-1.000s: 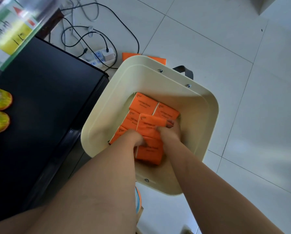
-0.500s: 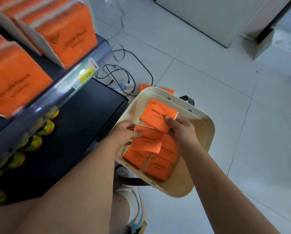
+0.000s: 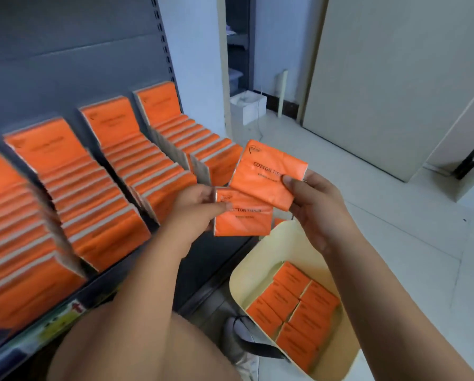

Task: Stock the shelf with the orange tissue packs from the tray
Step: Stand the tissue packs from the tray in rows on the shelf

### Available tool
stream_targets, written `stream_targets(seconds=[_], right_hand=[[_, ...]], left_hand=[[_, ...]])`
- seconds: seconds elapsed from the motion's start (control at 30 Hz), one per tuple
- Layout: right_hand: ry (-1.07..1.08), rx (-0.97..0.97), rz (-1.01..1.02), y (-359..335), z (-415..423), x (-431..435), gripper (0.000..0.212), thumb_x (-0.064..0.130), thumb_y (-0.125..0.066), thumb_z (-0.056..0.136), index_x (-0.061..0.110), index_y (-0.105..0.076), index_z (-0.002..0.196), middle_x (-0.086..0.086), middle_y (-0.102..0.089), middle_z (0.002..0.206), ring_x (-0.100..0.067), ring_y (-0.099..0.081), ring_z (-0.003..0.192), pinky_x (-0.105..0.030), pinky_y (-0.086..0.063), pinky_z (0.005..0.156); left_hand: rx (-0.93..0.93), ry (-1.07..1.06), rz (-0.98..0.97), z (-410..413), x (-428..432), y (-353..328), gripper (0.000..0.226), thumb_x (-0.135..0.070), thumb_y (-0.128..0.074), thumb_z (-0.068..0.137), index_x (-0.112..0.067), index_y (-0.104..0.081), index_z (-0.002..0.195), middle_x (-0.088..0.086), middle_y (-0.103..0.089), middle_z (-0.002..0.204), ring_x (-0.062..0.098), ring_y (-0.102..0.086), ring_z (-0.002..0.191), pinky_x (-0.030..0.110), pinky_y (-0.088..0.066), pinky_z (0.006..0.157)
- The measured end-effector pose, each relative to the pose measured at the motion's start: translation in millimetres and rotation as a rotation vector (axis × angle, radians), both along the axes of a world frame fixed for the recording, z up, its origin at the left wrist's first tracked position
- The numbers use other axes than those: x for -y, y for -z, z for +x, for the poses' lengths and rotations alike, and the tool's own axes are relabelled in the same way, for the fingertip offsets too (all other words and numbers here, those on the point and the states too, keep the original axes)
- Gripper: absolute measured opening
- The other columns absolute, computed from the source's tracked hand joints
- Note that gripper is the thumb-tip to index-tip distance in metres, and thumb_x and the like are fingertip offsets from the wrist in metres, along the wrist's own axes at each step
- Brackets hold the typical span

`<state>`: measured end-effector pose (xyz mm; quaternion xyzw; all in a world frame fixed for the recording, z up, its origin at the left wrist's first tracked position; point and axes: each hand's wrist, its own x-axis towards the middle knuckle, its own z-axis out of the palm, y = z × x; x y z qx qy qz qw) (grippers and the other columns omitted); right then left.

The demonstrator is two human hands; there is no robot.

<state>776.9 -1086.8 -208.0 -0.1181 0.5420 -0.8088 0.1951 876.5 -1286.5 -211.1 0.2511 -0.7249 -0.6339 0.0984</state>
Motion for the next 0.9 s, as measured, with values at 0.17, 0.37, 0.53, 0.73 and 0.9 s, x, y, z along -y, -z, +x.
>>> stream_targets(seconds=[0.17, 0.37, 0.53, 0.73, 0.9], right_hand=[[-0.135, -0.066, -0.111, -64.5, 17.0, 61.2, 0.022, 0.007, -0.064, 0.096, 0.004, -0.069, 0.117, -0.015, -0.075, 0.114, -0.025, -0.073, 0.102, -0.035, -0.059, 0.085], [-0.314, -0.085, -0.249, -125.0, 54.4, 145.9, 0.019, 0.004, -0.064, 0.096, 0.004, -0.066, 0.115, -0.013, -0.074, 0.101, -0.019, -0.072, 0.081, -0.035, -0.060, 0.077], [-0.426, -0.211, -0.274, -144.1, 97.8, 215.6, 0.013, 0.003, -0.064, 0.095, 0.014, -0.070, 0.097, -0.007, -0.074, 0.096, -0.017, -0.069, 0.084, -0.038, -0.056, 0.083], [-0.555, -0.200, -0.277, -139.2, 152.7, 288.9, 0.028, 0.003, -0.063, 0.096, 0.000, -0.065, 0.124, -0.013, -0.075, 0.112, -0.023, -0.071, 0.101, -0.044, -0.054, 0.095], [-0.651, -0.181, -0.275, -128.0, 187.4, 338.6, 0.026, 0.001, -0.061, 0.097, 0.002, -0.065, 0.122, -0.013, -0.076, 0.110, -0.023, -0.074, 0.098, -0.036, -0.061, 0.086]], left_hand=[[-0.103, -0.133, -0.110, 41.6, 49.8, -79.0, 0.018, -0.003, -0.079, 0.085, -0.017, -0.069, 0.089, -0.007, -0.077, 0.077, 0.016, -0.074, 0.077, 0.035, -0.059, 0.069], [-0.193, -0.315, -0.379, 107.4, 107.7, -149.2, 0.018, -0.008, -0.082, 0.083, -0.011, -0.070, 0.096, 0.005, -0.076, 0.088, 0.017, -0.072, 0.075, 0.035, -0.057, 0.069], [-0.199, -0.451, -0.466, 174.2, 150.3, -165.4, 0.026, -0.012, -0.081, 0.085, -0.021, -0.068, 0.106, 0.015, -0.073, 0.091, 0.022, -0.066, 0.077, 0.048, -0.059, 0.074], [-0.219, -0.573, -0.492, 246.0, 189.7, -159.4, 0.032, -0.006, -0.078, 0.087, -0.029, -0.072, 0.108, 0.016, -0.073, 0.092, 0.023, -0.073, 0.075, 0.041, -0.061, 0.070], [-0.221, -0.687, -0.542, 290.2, 228.0, -145.2, 0.030, -0.006, -0.079, 0.086, -0.030, -0.073, 0.105, 0.012, -0.072, 0.097, 0.029, -0.074, 0.084, 0.049, -0.063, 0.076]])
